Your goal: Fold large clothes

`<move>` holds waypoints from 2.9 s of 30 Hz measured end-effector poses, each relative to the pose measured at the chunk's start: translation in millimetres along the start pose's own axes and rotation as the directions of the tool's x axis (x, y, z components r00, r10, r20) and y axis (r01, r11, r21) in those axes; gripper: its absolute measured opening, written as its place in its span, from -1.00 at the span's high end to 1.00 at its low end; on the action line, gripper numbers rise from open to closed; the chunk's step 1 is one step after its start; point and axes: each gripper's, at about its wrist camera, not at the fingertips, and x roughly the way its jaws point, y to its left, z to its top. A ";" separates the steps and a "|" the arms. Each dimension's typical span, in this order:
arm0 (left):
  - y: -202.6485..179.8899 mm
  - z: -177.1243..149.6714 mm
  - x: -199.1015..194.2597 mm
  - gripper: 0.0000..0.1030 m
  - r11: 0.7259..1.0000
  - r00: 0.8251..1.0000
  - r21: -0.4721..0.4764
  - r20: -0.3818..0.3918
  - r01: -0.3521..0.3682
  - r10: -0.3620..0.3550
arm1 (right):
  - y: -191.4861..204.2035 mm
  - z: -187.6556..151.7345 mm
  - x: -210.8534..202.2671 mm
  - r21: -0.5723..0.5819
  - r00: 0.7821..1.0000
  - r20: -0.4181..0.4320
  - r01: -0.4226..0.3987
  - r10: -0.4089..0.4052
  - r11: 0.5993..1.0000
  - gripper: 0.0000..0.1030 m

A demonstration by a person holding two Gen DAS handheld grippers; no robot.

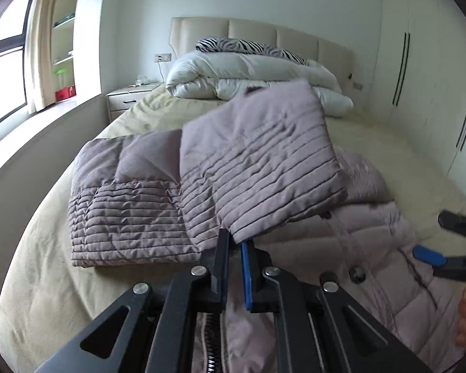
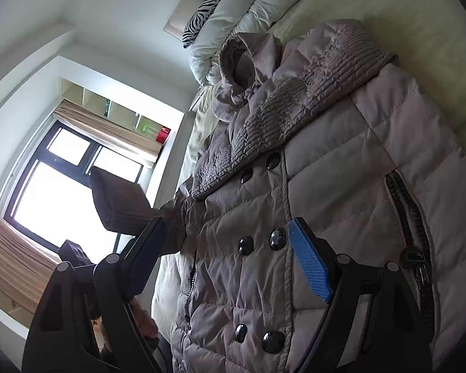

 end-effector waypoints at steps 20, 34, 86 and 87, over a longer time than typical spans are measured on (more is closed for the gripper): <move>-5.7 -30.5 -9.8 0.83 0.998 0.998 -0.023 -0.010 0.056 -0.056 | 1.2 6.7 176.8 0.320 0.921 -0.318 -0.120 0.226 0.940 -0.49; 67.3 -25.5 -28.5 -0.43 0.969 0.994 -0.237 0.091 0.074 -0.054 | 129.5 97.2 144.6 -0.062 0.957 -0.261 -0.148 0.127 0.987 0.63; 87.8 98.7 70.1 -0.21 0.985 0.986 0.029 -0.004 -0.168 0.169 | -81.6 233.4 26.9 0.039 0.963 0.133 0.231 -0.235 0.972 -0.18; 80.3 107.7 83.5 -0.21 0.986 0.987 0.052 -0.006 -0.157 0.158 | -69.2 231.8 27.3 -0.006 0.970 0.135 0.205 -0.202 0.979 -0.17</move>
